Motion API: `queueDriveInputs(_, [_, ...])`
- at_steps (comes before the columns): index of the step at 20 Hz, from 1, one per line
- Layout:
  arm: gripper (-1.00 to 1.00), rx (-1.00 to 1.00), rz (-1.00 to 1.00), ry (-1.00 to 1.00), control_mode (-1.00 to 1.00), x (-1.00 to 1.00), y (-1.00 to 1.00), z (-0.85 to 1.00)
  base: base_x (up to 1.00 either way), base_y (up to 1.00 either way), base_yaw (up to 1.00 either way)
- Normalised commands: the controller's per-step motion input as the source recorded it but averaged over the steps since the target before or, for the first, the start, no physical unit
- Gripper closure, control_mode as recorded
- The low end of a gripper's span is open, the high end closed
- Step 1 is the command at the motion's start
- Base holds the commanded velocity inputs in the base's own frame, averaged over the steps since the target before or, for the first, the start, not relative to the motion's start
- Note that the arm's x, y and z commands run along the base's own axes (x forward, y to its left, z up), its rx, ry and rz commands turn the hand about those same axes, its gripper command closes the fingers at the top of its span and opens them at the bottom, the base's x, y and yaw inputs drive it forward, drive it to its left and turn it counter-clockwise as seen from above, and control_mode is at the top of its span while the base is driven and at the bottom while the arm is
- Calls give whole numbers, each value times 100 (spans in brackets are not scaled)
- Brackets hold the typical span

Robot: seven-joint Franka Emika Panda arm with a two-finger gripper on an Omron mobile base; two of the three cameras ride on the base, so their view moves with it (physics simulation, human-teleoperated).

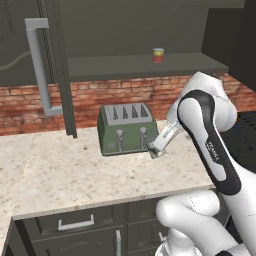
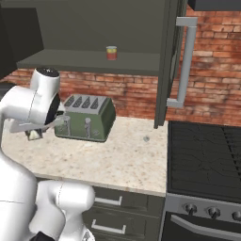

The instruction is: Restock the canned food cabinet by taking the new fresh canned food from the counter and placing it in the cabinet. Then, take the old canned food from the cabinet and place it on the counter.

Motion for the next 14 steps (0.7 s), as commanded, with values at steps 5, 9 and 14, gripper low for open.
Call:
queueDriveInputs(5, [100,31,2,28,-100,0,50,-100,0,0,0])
queueDriveInputs(9, [100,25,0,5,-100,0,64,-94,0,0,0])
queueDriveInputs(14, [100,4,0,-8,-100,5,68,-36,0,0,0])
